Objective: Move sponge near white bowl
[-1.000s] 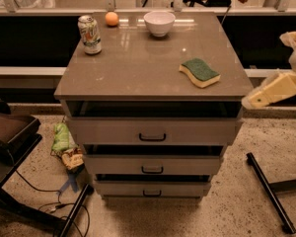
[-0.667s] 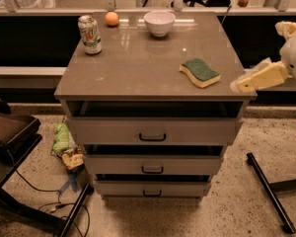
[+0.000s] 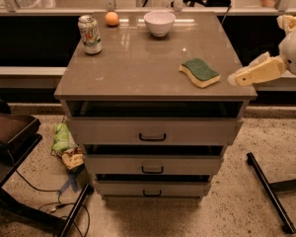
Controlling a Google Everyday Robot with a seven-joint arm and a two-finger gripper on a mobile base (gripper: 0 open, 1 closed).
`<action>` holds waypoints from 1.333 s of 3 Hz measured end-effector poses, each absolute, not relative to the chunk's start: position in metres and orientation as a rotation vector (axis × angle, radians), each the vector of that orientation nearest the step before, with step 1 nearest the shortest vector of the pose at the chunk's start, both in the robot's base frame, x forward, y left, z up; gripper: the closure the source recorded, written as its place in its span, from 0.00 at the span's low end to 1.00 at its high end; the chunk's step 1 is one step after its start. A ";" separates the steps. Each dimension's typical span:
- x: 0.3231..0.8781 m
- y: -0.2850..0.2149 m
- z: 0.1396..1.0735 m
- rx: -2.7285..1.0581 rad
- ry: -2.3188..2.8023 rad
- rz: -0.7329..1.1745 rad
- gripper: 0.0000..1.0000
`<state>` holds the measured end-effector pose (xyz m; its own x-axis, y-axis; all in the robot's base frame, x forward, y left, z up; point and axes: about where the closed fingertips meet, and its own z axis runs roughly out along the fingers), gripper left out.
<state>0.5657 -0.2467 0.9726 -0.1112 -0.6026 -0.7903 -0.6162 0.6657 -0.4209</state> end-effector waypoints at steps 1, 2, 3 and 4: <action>0.586 -0.244 0.961 -0.959 1.782 0.071 0.00; 0.639 -0.234 0.928 -0.901 1.777 0.219 0.00; 0.668 -0.232 0.908 -0.852 1.777 0.298 0.00; 0.680 -0.234 0.892 -0.803 1.776 0.364 0.00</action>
Offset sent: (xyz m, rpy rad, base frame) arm 0.1372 0.0174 -0.0841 0.3201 0.1018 0.0710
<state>0.6797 -0.2339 0.8923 -0.1709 -0.3396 -0.9249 -0.6764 0.7230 -0.1405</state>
